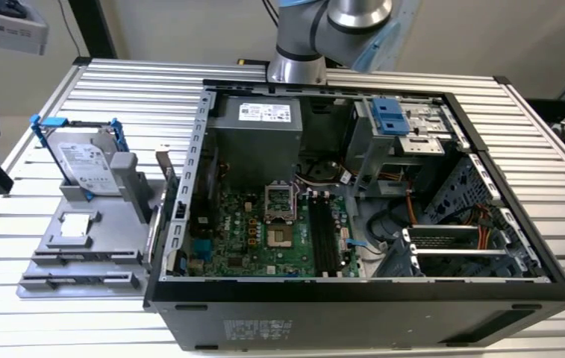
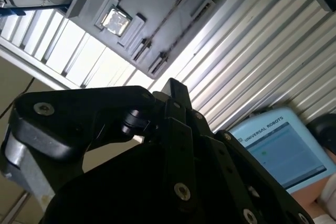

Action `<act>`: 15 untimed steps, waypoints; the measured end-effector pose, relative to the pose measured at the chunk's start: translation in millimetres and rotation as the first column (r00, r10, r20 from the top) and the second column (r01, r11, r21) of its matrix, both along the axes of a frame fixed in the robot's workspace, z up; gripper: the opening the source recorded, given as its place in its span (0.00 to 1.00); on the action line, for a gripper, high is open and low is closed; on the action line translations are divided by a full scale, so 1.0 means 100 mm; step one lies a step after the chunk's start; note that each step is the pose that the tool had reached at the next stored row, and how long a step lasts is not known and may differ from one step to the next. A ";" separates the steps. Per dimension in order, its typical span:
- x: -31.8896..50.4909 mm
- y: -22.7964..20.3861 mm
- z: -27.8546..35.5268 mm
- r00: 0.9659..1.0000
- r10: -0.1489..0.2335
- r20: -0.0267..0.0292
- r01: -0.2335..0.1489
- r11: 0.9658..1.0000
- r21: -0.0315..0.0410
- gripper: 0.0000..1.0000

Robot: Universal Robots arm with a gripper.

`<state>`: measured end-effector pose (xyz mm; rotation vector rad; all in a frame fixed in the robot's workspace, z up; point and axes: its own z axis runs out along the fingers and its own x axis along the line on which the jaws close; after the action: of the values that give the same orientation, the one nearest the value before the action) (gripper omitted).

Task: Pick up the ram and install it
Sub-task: 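Pick up the ram and move it above insertion slot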

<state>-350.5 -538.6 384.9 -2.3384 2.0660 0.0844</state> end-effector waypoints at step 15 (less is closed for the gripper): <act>0.003 0.059 -0.010 0.999 -0.031 0.034 0.033 0.998 -0.058 0.00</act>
<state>-350.2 -532.7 383.9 -2.3216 2.1185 -0.0154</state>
